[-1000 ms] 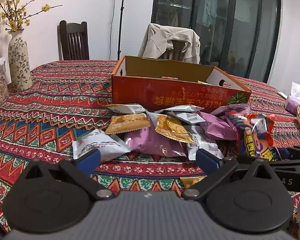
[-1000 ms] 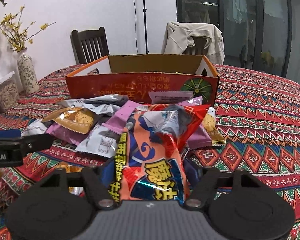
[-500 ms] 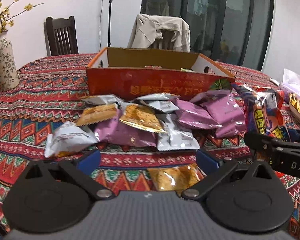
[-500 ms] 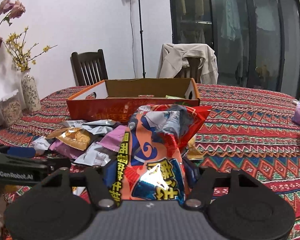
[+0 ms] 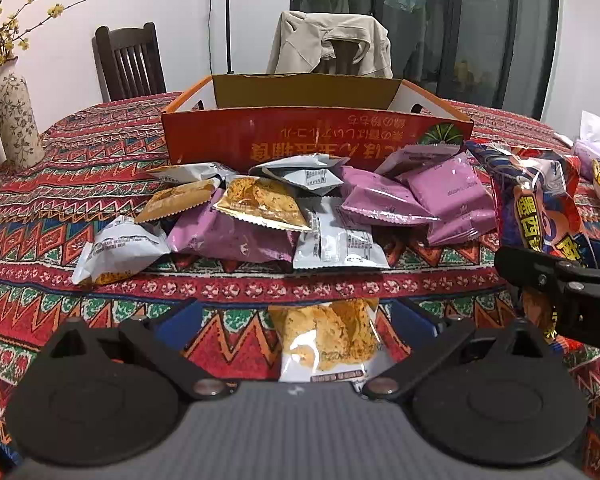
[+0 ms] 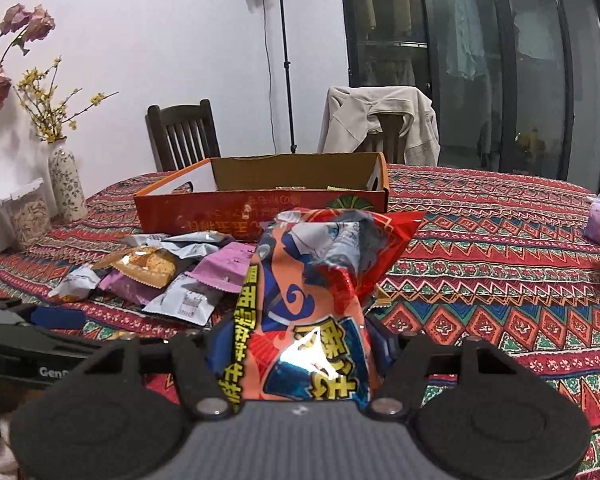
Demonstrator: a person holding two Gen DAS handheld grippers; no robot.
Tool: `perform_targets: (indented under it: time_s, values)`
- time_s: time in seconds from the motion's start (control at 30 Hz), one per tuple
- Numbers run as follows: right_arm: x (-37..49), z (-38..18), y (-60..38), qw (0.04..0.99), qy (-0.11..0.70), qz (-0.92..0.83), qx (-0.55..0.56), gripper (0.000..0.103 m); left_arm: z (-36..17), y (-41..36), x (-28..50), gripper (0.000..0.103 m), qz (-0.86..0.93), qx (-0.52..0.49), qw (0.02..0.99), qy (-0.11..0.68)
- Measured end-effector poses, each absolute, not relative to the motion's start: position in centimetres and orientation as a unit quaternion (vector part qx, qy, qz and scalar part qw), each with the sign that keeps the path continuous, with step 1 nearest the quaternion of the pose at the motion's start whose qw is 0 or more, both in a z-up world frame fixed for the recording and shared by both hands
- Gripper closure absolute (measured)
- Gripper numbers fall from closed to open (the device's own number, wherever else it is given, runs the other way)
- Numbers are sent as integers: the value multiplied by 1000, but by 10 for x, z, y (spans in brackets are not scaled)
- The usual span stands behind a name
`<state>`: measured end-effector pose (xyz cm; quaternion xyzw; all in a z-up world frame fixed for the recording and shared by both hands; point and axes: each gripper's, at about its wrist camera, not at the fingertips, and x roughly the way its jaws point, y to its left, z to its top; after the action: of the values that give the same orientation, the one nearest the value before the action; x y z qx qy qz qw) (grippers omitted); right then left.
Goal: Organize snacks
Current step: 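Grasp the orange chip bag with the right tool while the left tool grasps the yellow cracker packet, then carry both snacks into the cardboard box and open both tools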
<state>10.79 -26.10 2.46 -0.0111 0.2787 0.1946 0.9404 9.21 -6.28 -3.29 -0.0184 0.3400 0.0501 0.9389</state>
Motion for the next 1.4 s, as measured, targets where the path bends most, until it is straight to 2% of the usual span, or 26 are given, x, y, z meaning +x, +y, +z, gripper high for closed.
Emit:
perform_targets:
  time_s: [0.1, 0.23, 0.43, 0.5, 0.6, 1.0, 1.4]
  values:
    - [106, 23, -260, 939, 280, 198, -15, 38, -36, -65, 92, 7, 48, -16, 936, 347]
    - [104, 21, -257, 937, 283, 205, -27, 38, -39, -68, 92, 10, 38, 0, 936, 351]
    - [101, 17, -256, 933, 289, 211, -40, 38, -36, -67, 87, 33, 10, 4, 938, 347]
    - [100, 16, -255, 932, 292, 211, -40, 38, -34, -66, 83, 49, -1, 8, 939, 343]
    - [99, 15, -256, 931, 293, 212, -40, 38, -32, -63, 81, 52, -14, 9, 939, 343]
    - [101, 21, -253, 933, 288, 210, -54, 38, -5, -45, 80, 53, -20, -5, 953, 303]
    - [136, 78, -239, 951, 224, 199, -76, 38, 58, -32, 119, 52, 3, -3, 977, 213]
